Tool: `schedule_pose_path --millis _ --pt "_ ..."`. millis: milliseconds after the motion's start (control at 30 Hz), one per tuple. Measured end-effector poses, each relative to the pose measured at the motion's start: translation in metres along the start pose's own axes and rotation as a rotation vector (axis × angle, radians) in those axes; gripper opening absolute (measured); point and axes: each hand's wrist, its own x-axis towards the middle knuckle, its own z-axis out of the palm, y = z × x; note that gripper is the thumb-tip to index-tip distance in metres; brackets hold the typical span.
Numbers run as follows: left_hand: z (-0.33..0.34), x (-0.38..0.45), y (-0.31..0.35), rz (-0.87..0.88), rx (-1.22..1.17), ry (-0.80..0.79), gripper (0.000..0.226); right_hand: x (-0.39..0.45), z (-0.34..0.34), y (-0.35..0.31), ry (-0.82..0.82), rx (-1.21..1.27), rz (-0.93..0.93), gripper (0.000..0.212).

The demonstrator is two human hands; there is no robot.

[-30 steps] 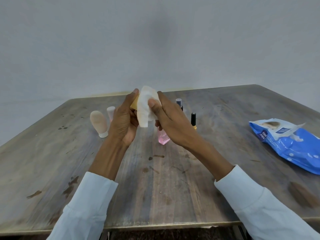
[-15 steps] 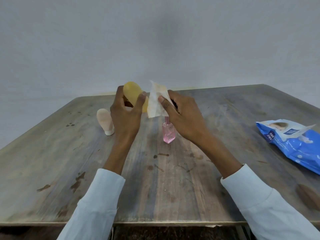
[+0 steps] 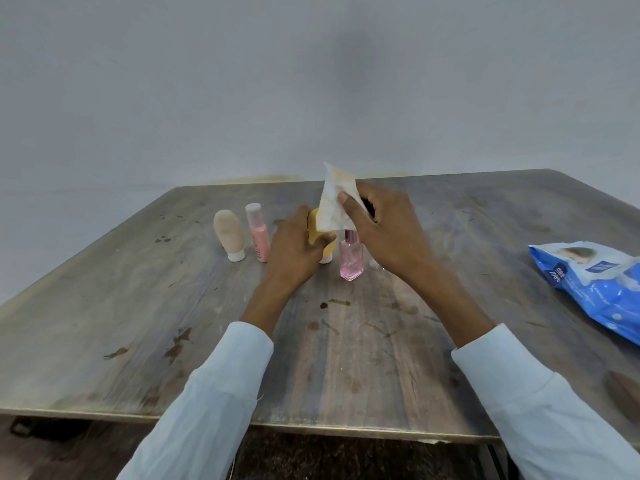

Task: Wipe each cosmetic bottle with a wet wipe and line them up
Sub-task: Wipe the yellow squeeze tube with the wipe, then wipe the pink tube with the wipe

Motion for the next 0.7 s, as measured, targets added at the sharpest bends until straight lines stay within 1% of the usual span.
schedule_pose_path --millis 167,267,433,500,600,667,700 --pt "0.000 0.002 -0.001 -0.009 0.014 -0.016 0.036 0.000 0.001 0.001 0.000 -0.010 0.002 0.048" --pt "-0.001 0.001 -0.001 -0.001 0.010 0.002 0.036 -0.001 0.002 0.001 -0.011 -0.013 0.007 0.043" --pt "-0.006 0.001 0.003 0.017 -0.061 0.092 0.050 -0.001 0.003 0.001 -0.009 -0.011 0.009 0.041" --pt "-0.008 0.001 0.005 0.059 -0.054 0.183 0.044 -0.001 0.003 0.001 -0.013 -0.001 0.006 0.043" --pt "-0.017 0.003 0.009 0.133 -0.016 0.398 0.024 -0.001 0.003 0.003 -0.010 -0.002 0.004 0.047" --pt "-0.026 0.006 0.006 0.151 0.050 0.544 0.019 0.000 0.004 0.004 -0.013 0.012 0.013 0.053" --pt "-0.030 0.007 0.003 0.131 0.092 0.596 0.020 0.001 0.005 0.004 -0.015 0.023 0.017 0.055"
